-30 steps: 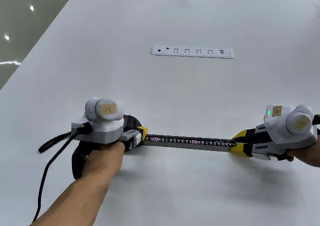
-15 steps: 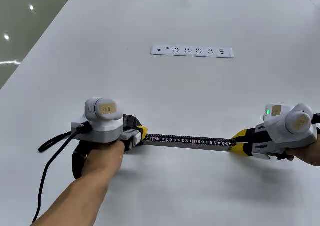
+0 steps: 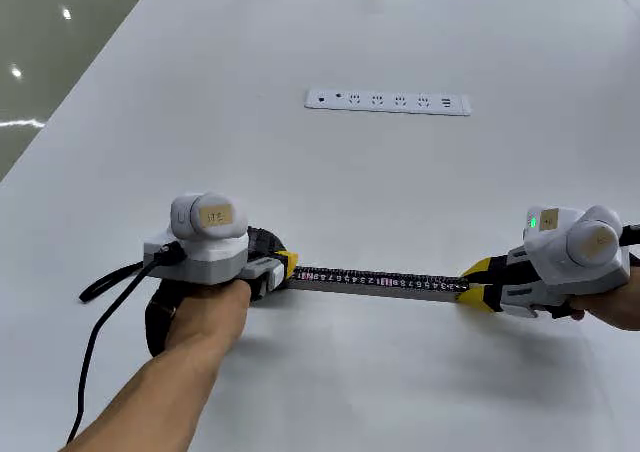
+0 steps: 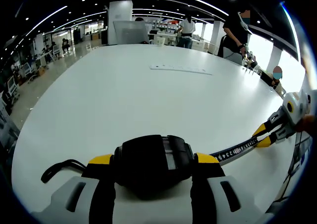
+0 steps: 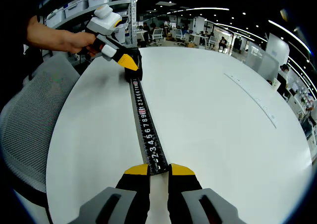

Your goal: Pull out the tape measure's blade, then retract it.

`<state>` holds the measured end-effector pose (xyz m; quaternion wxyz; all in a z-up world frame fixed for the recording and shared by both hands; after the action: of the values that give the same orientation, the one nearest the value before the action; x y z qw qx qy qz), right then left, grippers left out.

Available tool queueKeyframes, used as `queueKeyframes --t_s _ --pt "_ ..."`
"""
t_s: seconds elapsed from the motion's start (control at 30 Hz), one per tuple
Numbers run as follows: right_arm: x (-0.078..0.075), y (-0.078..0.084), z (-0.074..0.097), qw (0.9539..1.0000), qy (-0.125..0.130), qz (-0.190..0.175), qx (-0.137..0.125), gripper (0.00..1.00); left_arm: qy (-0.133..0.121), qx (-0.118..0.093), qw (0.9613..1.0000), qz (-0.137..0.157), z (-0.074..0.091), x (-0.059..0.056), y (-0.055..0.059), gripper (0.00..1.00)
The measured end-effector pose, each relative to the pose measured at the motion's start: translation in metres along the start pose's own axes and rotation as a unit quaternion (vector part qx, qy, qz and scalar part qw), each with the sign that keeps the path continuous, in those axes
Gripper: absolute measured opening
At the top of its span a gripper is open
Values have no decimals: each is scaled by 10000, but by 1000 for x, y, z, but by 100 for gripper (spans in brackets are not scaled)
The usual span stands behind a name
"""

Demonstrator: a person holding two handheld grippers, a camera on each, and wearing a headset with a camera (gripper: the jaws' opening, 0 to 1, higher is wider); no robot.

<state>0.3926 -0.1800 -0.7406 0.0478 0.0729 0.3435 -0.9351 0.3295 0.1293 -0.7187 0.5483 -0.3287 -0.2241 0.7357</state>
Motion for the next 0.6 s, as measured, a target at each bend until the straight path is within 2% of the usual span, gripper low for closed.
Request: queueKeyframes --t_s 0.6 --pt "2 -11 -8 10000 -41 25 -36 9 31 2 10000 11 -1 0 1 56"
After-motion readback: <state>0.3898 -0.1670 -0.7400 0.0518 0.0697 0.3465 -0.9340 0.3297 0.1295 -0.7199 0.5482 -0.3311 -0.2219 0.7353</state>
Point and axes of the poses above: the centre of the closed fingertips' face, and the gripper's own axes: z roughly backward along the fingers, x roughly to its left, y roughly out of its underside, the point moved 8 cm from there along z, roughly backward along the fingers, and after that the axes turned 13 degrees about z, right-handed, at the moved point
